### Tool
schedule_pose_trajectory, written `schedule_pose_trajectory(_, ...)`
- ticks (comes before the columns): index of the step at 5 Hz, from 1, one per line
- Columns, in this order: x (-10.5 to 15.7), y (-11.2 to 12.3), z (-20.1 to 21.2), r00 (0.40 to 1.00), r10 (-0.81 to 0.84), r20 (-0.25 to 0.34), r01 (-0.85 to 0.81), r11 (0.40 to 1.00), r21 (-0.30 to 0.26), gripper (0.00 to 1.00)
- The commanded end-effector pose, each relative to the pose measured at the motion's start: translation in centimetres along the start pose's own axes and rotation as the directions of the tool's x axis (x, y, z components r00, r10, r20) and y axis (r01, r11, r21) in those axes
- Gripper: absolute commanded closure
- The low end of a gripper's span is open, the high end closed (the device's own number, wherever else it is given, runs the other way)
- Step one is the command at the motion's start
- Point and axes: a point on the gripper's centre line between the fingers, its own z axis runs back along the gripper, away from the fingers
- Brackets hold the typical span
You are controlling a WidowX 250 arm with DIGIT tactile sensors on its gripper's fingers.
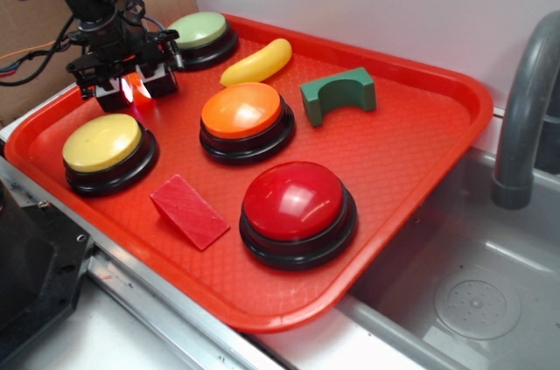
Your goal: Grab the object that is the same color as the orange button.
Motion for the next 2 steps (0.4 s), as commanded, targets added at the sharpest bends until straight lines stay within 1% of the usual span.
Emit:
schedule_pose_trajectory(1,-1.6,-0.8,6.9,0.915,-0.402,0.026,0.402,0.916,0.002,1.0)
schedule_pose_trajectory(2,-2.7,-2.0,12.1,0.797,-0.604,0.006,0.603,0.796,0.046,1.0)
